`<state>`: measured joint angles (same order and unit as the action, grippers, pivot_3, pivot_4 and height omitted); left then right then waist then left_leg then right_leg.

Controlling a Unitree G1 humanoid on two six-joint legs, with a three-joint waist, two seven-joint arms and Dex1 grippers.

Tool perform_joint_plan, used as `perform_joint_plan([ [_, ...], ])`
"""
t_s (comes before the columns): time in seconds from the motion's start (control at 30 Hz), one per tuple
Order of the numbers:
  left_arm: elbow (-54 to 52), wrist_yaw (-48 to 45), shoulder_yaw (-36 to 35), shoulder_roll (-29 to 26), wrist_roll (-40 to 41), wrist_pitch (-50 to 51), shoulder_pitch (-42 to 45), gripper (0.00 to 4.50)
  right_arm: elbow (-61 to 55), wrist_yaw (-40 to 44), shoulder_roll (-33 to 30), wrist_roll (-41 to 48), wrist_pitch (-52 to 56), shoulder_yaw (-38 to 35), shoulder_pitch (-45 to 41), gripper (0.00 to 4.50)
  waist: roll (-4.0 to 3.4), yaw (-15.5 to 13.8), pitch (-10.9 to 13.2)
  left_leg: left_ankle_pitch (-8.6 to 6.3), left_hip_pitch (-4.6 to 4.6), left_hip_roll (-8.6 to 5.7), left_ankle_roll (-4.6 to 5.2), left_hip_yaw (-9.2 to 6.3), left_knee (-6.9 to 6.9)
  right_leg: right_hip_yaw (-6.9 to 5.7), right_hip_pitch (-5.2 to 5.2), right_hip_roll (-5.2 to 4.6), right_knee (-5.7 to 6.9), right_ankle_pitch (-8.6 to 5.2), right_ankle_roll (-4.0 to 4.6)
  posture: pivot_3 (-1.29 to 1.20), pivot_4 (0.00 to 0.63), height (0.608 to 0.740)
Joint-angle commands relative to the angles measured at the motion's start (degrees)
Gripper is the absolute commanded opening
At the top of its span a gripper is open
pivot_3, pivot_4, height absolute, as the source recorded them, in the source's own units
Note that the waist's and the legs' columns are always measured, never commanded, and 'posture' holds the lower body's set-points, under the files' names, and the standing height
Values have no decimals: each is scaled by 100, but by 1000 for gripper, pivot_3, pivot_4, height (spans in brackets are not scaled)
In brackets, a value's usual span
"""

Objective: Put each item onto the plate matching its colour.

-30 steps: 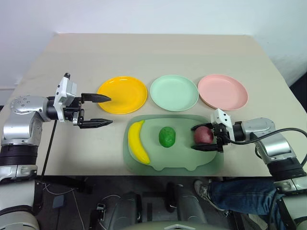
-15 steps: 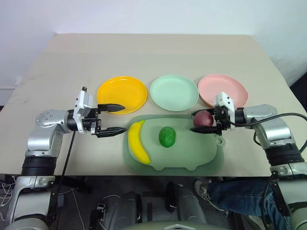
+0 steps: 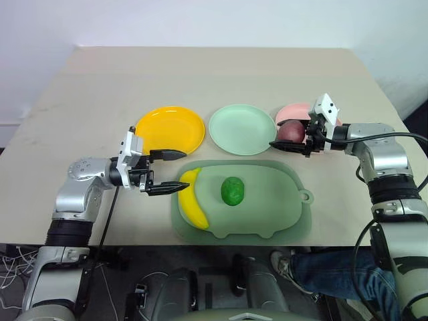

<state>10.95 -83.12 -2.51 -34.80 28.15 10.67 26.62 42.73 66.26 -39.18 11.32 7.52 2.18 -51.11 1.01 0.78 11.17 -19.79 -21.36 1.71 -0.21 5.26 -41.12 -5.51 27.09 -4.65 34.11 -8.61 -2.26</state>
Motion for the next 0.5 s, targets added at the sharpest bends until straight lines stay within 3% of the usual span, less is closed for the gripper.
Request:
perform_joint_plan([
  [0.03, -208, 10, -95, -76, 92, -19, -40, 4500, 733, -480, -44, -245, -572, -223, -553, 3328, -1, 3, 0, 0, -1, 0, 0, 0, 2, 0, 2, 0, 0, 0, 0, 0, 150, 740],
  [0.2, -301, 106, -77, -9, 89, -46, -148, 4500, 1426, -864, 17, -484, -1007, -238, -893, 3328, -1, -2, 0, 1, -1, 2, -1, 0, 3, 1, 1, 0, 0, 0, 0, 0, 150, 740],
  [0.5, -492, 353, 41, 199, 77, -23, -308, 4500, 1694, -746, 68, -671, -1204, -196, -981, 3328, -2, 3, 1, 1, -1, 4, -1, -1, 3, 1, 1, 0, 0, 0, 0, 0, 150, 740],
])
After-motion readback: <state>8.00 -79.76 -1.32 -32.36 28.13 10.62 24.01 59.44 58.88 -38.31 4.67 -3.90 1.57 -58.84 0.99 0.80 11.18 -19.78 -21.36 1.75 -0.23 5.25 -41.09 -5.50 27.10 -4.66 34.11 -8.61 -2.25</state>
